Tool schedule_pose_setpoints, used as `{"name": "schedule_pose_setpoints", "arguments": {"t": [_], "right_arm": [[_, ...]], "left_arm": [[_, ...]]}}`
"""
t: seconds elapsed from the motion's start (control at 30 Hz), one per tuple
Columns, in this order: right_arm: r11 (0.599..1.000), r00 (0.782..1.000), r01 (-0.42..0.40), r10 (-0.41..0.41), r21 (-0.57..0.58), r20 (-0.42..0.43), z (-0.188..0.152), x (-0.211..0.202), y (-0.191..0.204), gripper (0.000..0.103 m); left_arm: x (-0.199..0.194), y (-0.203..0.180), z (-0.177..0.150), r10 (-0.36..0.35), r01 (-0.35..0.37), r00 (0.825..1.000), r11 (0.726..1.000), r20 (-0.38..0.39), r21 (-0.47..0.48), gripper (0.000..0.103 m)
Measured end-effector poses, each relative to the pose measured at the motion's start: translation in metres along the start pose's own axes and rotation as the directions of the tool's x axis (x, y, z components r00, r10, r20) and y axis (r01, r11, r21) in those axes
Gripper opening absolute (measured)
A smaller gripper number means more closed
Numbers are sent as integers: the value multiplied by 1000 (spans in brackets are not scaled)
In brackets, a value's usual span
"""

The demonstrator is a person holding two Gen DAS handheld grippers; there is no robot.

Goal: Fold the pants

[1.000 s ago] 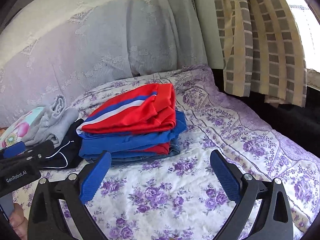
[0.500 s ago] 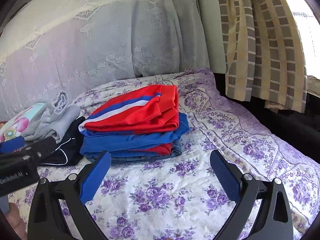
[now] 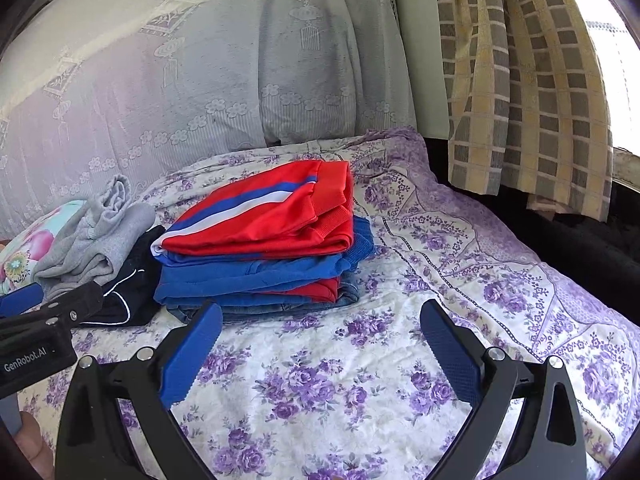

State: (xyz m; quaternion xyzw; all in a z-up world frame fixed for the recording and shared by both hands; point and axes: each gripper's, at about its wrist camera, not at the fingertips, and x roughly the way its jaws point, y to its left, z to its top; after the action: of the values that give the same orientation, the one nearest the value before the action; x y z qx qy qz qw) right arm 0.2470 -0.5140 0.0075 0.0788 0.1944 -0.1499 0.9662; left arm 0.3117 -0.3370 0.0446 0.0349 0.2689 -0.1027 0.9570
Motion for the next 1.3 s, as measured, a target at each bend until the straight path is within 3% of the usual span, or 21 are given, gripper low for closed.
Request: {"name": "schedule_pose_setpoints", "arguments": {"t": [1.3], "right_arm": [[1000,1000,11,-11,9,10,1,-4,-3,100]], "left_arm": [[-3,-15,-4,-18,18,1000,999,-6,46,98]]}}
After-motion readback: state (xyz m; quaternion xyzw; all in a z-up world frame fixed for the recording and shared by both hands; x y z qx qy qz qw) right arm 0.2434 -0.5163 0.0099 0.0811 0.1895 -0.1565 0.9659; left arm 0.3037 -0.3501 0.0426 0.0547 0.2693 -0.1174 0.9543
